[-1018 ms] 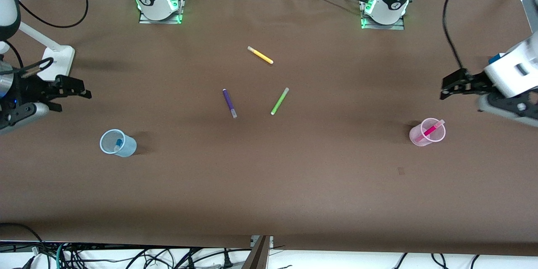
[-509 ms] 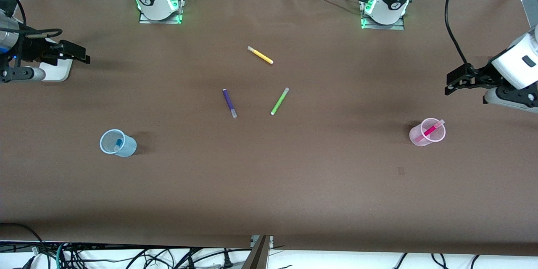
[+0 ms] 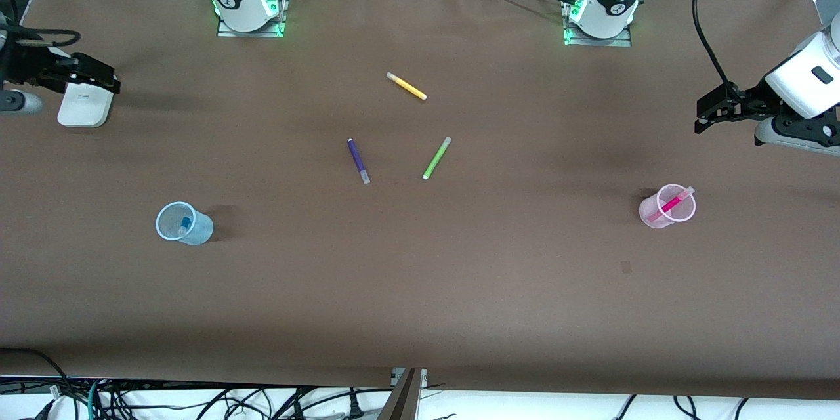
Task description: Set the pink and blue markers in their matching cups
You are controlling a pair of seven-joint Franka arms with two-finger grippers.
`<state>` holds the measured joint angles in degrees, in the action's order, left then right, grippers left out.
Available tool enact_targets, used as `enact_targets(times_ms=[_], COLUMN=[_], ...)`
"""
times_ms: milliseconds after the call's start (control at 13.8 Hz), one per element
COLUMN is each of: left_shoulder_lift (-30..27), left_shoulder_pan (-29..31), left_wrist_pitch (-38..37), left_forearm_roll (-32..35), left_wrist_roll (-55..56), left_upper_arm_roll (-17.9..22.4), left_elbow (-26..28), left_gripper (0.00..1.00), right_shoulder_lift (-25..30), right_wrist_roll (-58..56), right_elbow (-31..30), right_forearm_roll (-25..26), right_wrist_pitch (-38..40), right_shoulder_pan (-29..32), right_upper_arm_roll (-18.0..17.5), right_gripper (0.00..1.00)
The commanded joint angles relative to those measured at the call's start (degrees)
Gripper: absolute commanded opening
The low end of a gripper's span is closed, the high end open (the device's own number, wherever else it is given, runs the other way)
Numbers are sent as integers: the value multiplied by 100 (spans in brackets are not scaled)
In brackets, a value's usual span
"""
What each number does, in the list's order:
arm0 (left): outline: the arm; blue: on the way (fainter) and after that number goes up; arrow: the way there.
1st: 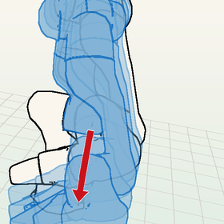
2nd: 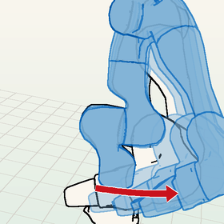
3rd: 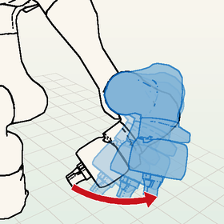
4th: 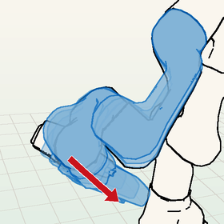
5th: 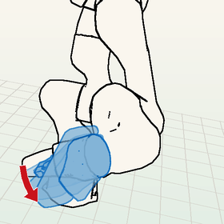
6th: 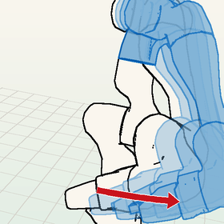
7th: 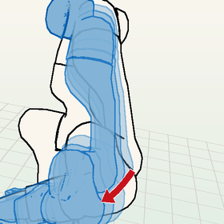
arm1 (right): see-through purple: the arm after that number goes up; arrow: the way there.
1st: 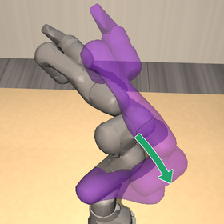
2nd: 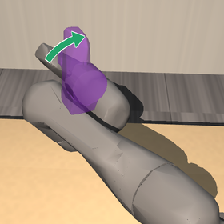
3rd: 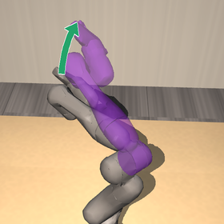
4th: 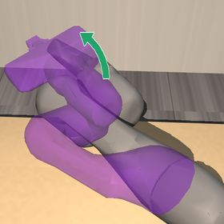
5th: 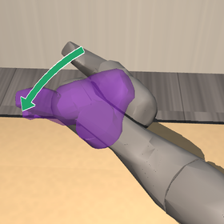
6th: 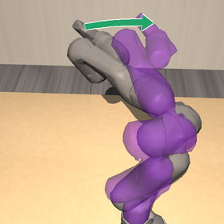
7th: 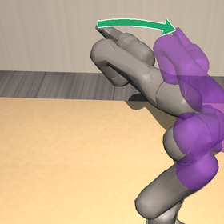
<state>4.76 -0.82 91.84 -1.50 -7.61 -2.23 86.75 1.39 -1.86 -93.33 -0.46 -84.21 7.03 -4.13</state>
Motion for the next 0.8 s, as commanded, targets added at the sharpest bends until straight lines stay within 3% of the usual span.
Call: enact_targets(times_ms=[0,727], left_shoulder_lift=[-115,-133], left_shoulder_pan=[11,29], left_wrist_pitch=[115,142], left_forearm_roll=[-612,150], left_wrist_roll=[5,-347], left_upper_arm_roll=[126,56], left_elbow=[149,184], left_gripper=[100,100], right_shoulder_lift=[90,-139], right_wrist_roll=[63,63], right_elbow=[235,509], right_forearm_roll=[134,231], right_wrist_pitch=[150,300], right_shoulder_pan=[9,-18], right_upper_arm_roll=[17,-9], right_gripper=[100,100])
